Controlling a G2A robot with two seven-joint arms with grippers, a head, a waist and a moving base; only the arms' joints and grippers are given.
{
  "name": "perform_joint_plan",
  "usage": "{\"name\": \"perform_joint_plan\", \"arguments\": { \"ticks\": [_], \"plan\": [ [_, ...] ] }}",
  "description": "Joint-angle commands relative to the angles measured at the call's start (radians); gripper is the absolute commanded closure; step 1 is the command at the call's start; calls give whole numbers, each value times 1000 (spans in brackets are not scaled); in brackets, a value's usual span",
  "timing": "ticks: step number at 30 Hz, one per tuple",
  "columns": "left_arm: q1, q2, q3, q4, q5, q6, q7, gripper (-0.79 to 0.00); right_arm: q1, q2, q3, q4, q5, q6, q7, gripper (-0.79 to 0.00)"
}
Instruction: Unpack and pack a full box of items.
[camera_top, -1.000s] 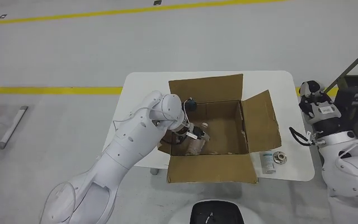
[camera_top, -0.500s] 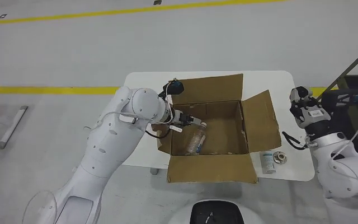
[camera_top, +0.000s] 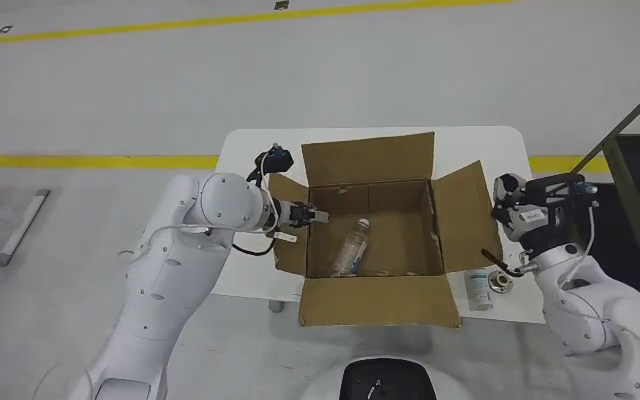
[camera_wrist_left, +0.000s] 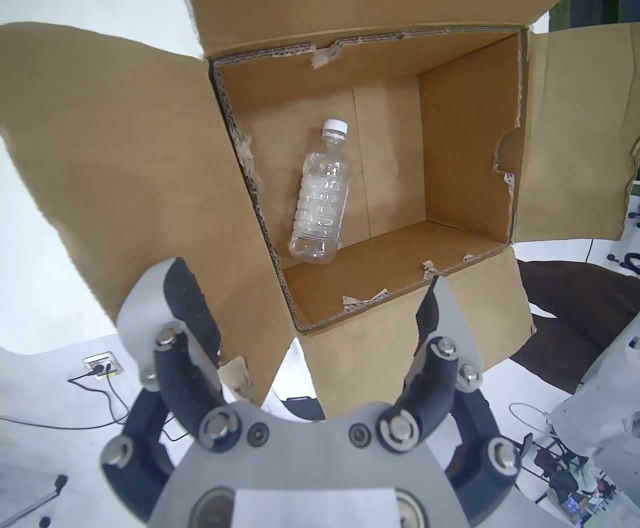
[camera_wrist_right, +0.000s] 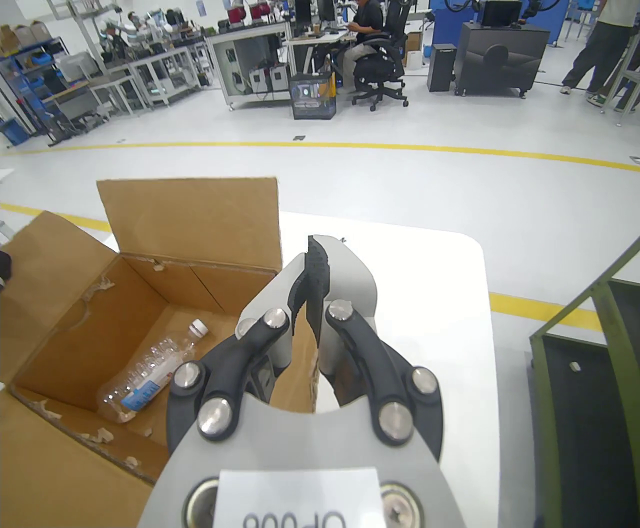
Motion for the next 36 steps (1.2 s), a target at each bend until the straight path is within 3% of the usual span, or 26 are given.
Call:
{"name": "perform_joint_plan", "arguments": {
  "ticks": [1,16,27,36],
  "plan": [
    [11,4,-12,8,-1,0,6,-785,-1,1,-9,12,-31,6,2,0],
    [46,13,-26,8,-6,13,17,-785,-3,5,-32,73,-70,40,16,0],
    [46,13,-26,8,-6,13,17,-785,25,6,28,-31,57,101,26,0],
    [81,23,-46,-106,91,-35,150,-785,7,10,42,-41,61,96,30,0]
  ]
}}
